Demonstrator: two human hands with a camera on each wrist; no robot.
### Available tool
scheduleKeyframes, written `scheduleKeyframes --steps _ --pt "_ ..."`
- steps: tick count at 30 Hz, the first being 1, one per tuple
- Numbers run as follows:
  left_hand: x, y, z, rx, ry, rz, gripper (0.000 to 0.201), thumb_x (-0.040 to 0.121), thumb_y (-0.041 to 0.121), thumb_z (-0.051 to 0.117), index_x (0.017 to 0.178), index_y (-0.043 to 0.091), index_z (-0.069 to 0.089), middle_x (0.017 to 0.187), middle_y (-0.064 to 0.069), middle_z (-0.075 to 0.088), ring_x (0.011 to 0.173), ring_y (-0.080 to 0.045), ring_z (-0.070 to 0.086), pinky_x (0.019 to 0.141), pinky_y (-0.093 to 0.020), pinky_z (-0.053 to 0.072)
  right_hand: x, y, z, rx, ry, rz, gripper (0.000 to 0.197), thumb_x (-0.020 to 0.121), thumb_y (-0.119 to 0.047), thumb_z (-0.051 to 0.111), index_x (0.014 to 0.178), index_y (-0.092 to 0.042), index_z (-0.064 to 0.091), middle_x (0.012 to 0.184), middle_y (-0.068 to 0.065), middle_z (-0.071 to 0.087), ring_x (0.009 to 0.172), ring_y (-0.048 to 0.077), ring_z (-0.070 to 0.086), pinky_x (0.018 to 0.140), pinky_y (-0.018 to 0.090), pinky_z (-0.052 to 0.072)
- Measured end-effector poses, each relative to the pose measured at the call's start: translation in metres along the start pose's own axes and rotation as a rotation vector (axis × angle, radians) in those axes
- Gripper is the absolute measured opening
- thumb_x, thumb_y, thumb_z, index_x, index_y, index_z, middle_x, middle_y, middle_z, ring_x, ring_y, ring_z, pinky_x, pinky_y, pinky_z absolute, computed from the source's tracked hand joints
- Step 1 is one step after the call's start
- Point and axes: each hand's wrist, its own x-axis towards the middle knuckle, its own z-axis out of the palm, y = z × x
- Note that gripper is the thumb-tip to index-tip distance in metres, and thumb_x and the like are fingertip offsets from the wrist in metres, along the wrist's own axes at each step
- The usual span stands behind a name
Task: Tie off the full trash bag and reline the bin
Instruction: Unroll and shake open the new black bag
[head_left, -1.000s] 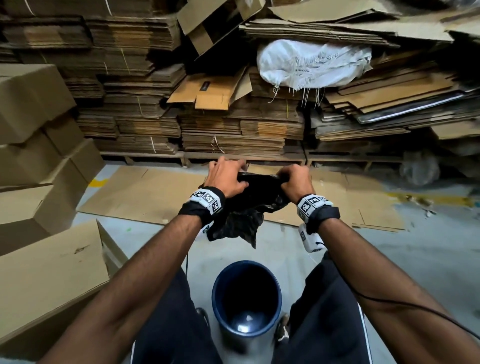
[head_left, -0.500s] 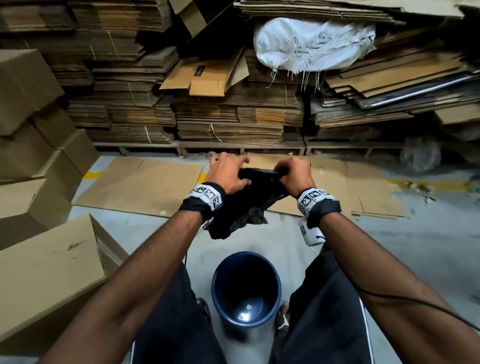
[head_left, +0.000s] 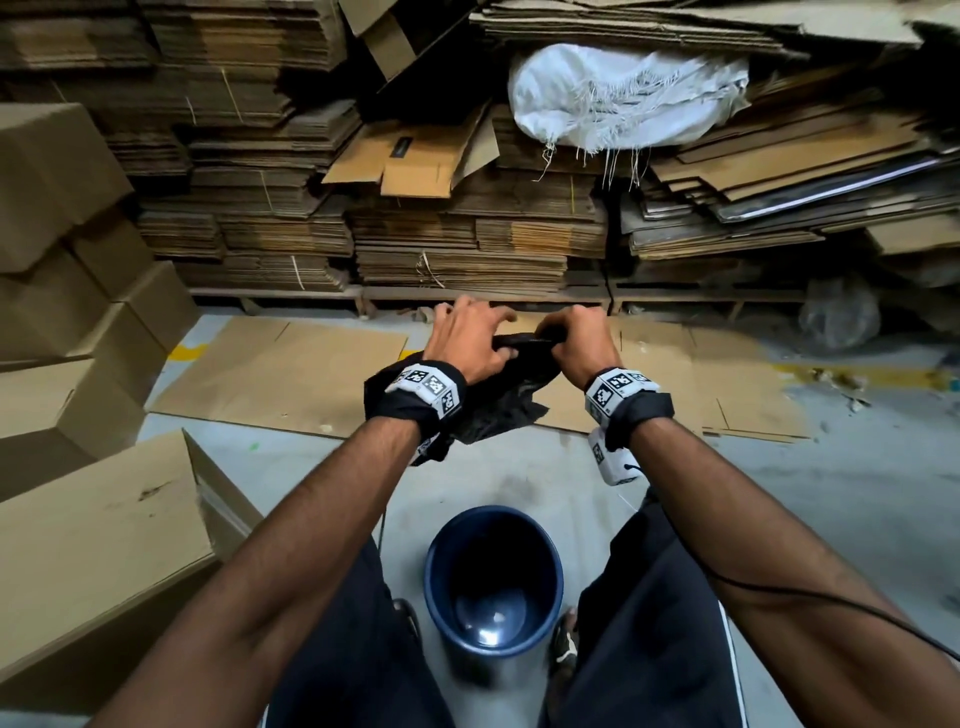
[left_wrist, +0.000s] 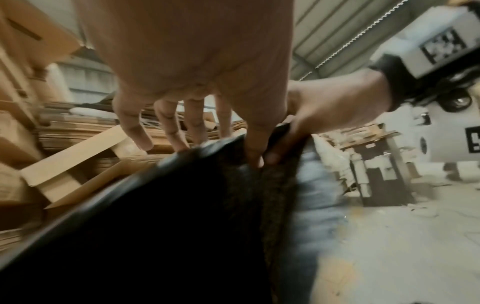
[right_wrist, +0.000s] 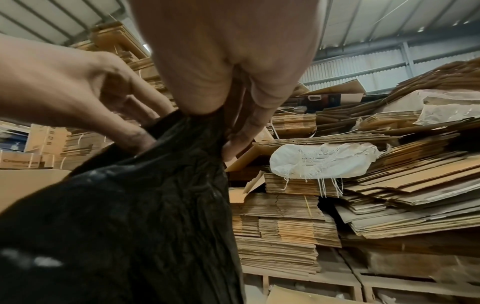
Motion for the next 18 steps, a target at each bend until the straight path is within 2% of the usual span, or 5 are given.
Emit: scheduleKeyframes --steps 3,7,10,14,18 --pt "0.000 0.004 -0.005 0.008 0.045 -0.004 0.022 0.086 0.030 0.063 0.105 0.030 0.074 0.100 0.002 0.074 0.108 -0.025 0.058 0.097 -0.046 0.040 0.001 0.000 0.002 -0.023 0.005 -0.016 0.035 0.071 0.008 0.062 0.086 -0.020 0.078 0.081 0.001 0.075 0.077 0.020 0.071 0.076 0.036 0.062" --pt "-0.003 -0.016 -0.012 -0.021 0.153 -0.105 0.020 0.083 0.023 0.059 0.095 0.024 0.076 0.092 0.000 0.075 0.101 -0.026 0.063 0.093 -0.042 0.042 -0.004 0.019 -0.009 -0.016 0.073 0.101 0.037 0.072 0.010 0.061 0.089 -0.018 0.079 0.086 0.006 0.076 0.083 0.024 0.072 0.082 0.039 0.062" --pt "-0.002 -0.019 -0.014 -0.010 0.127 -0.100 0.027 0.085 0.033 0.064 0.110 0.026 0.072 0.103 -0.005 0.074 0.110 -0.028 0.058 0.094 -0.043 0.041 -0.004 0.016 -0.011 0.015 0.076 0.109 0.037 0.072 0.010 0.063 0.092 -0.015 0.080 0.088 0.008 0.077 0.085 0.025 0.073 0.085 0.039 0.061" --pt "0.000 -0.003 -0.008 0.121 -0.037 0.022 0.063 0.079 0.054 0.072 0.137 0.040 0.053 0.133 -0.001 0.061 0.131 -0.029 0.041 0.108 -0.053 0.031 -0.005 -0.010 -0.007 0.032 0.030 -0.019 0.037 0.071 0.010 0.063 0.091 -0.015 0.080 0.086 0.007 0.078 0.082 0.021 0.072 0.083 0.031 0.059" --pt "-0.001 -0.007 -0.016 0.117 0.015 0.037 0.025 0.084 0.037 0.070 0.109 0.036 0.073 0.128 0.009 0.065 0.127 -0.024 0.043 0.108 -0.052 0.029 -0.008 -0.004 -0.010 0.008 0.041 0.017 0.037 0.072 0.009 0.061 0.090 -0.017 0.080 0.086 0.006 0.077 0.084 0.022 0.071 0.083 0.030 0.059"
